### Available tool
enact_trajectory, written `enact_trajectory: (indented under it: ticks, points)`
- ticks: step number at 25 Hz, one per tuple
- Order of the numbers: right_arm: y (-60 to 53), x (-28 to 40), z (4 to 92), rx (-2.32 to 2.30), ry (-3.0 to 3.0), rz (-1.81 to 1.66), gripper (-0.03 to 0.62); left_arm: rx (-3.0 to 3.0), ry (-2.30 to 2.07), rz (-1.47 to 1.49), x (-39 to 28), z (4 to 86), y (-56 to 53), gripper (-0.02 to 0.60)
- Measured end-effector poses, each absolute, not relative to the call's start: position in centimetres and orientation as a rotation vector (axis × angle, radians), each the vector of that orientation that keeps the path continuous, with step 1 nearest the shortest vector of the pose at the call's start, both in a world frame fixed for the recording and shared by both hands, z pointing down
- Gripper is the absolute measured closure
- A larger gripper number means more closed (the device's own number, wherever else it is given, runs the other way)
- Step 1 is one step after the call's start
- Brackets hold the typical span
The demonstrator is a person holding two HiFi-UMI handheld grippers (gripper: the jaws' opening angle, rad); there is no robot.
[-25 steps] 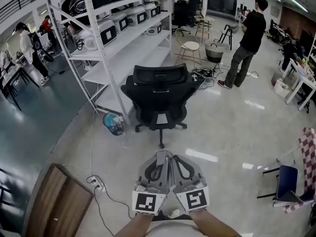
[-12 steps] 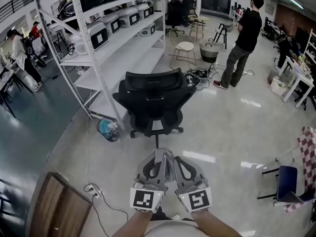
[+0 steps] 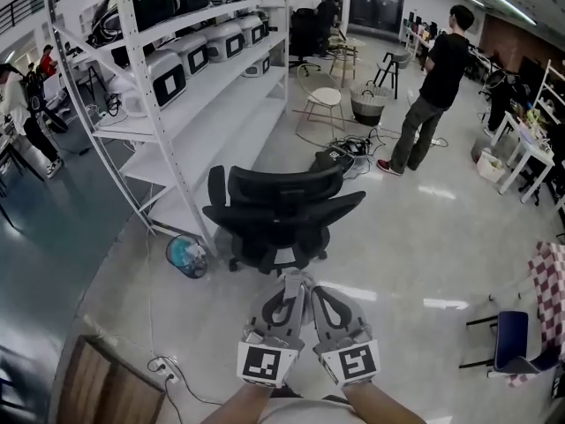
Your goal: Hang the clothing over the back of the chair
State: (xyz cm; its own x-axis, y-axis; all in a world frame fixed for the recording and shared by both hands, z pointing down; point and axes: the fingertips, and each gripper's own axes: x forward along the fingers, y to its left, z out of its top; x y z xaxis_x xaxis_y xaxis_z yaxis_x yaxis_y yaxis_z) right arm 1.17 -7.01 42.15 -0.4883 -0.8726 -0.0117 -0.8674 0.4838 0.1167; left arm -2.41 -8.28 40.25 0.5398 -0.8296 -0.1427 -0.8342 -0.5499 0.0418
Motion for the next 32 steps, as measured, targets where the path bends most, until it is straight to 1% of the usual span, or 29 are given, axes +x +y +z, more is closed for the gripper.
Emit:
enact_trajectory:
  ticks: [9, 16, 26, 32]
  points:
    - [-13.2, -1.2, 40.8, 1.594, -2.649, -0.185, 0.579, -2.739, 1.409, 0.311, -4.5, 37.7, -13.9, 0.546]
    - [-17.9, 1.7, 40.0, 1.649, -2.701, -0.17, 0.579, -2.699, 1.481, 0.306, -4.4, 37.0, -18.2, 0.546]
    - [-25.6, 4.0, 38.8, 1.467, -2.861, -0.195, 0.579, -2.514, 1.571, 0.326, -1.9, 32.3, -25.2, 0.546]
    - [-27.7, 2.6, 38.9, 1.387, -2.864, -0.22, 0.579, -2.496, 1.583, 0.286, -2.0, 32.4, -28.5, 0.546]
